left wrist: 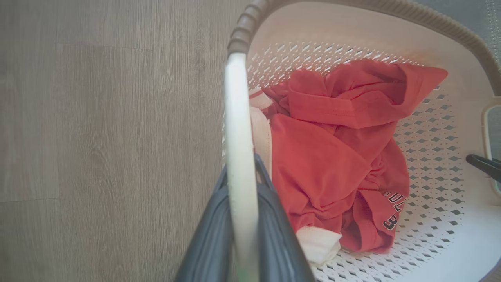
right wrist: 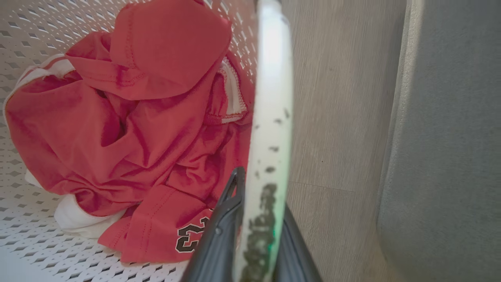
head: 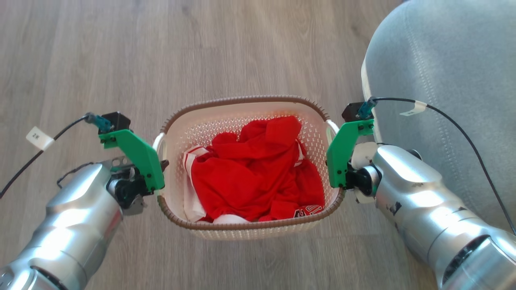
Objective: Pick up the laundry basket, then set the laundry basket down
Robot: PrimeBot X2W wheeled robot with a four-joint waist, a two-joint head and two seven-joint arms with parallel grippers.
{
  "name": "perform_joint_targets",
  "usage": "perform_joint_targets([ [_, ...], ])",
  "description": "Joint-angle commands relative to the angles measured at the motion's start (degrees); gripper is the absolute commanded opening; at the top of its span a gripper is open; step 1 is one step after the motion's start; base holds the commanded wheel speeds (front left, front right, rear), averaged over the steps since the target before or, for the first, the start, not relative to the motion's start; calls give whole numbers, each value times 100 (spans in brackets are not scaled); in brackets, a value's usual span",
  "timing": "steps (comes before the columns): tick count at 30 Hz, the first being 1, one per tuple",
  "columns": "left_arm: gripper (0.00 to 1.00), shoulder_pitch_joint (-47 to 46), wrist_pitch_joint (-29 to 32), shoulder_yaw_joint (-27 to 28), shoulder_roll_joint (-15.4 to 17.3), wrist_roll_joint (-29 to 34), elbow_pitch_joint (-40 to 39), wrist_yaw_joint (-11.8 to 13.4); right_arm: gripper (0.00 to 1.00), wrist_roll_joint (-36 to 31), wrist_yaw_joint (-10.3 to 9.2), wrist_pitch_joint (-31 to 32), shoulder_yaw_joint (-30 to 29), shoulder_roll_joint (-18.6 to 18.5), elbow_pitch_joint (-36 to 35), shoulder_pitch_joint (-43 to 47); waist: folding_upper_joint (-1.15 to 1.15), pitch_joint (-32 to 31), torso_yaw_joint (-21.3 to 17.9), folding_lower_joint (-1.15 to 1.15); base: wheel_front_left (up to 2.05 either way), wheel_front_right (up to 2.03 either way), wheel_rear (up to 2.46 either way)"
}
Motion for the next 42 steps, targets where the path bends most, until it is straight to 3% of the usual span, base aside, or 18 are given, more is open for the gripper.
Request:
perform_joint_targets([
  [1, 0, -246, -45, 153, 484, -49, 153, 57, 0, 30, 16, 27, 85, -67, -34, -9, -1, -135, 4, 1, 0, 0, 0],
  [16, 0, 7, 23, 46, 430, -133, 351, 57, 0, 392, 16, -9, 412, -67, -28, 182, -1, -561, 66, 1, 0, 0, 0],
  [42, 0, 25, -63, -43, 455, -221, 382, 57, 0, 852, 16, -143, 857, -67, 34, 95, -1, -587, 81, 1, 0, 0, 0],
])
